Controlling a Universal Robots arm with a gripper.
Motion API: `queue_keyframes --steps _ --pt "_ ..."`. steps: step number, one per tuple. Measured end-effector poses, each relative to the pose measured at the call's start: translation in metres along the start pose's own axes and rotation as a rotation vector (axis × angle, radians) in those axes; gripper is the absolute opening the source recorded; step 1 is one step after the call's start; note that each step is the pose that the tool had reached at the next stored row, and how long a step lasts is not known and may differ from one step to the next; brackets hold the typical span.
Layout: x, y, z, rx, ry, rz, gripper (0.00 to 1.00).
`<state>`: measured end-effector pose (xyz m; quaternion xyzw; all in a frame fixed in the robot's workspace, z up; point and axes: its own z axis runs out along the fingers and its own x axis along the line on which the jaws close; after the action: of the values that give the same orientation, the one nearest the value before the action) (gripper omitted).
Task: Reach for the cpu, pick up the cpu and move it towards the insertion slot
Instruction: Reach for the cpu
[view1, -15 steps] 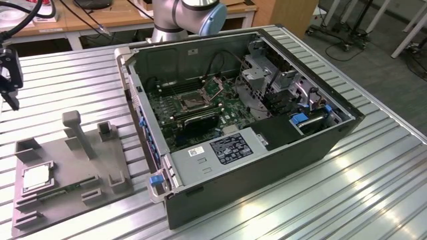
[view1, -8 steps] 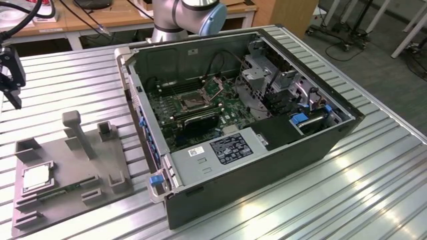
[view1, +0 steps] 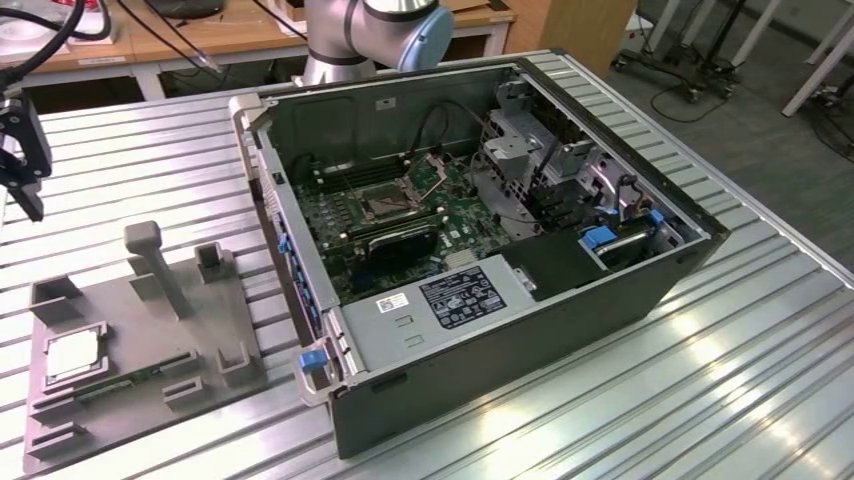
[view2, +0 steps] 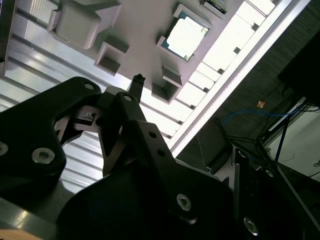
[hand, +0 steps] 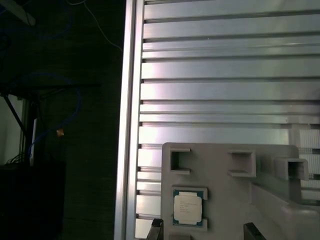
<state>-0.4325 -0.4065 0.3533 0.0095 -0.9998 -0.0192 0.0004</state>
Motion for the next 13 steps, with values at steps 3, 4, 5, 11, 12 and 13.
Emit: queue_keyframes --steps 3,4,5,11,12,13 --pt "0.0013 -0.0007 0.0015 0.0001 0.0001 0.0 0.71" --pt "0.0019 -0.0008 0.0019 0.0001 -0.0001 0.0 0.71" --pt "0.0025 -0.0009 0.0025 0.0001 -0.0004 0.0 0.71" --pt "0.0035 -0.0011 0.0053 0.0001 -0.0007 0.0 0.71" --pt "0.0035 -0.0011 0.0058 0.0 -0.0008 0.0 0.71" --pt "0.0036 -0.0011 0.0063 0.0001 -0.0007 0.0 0.71"
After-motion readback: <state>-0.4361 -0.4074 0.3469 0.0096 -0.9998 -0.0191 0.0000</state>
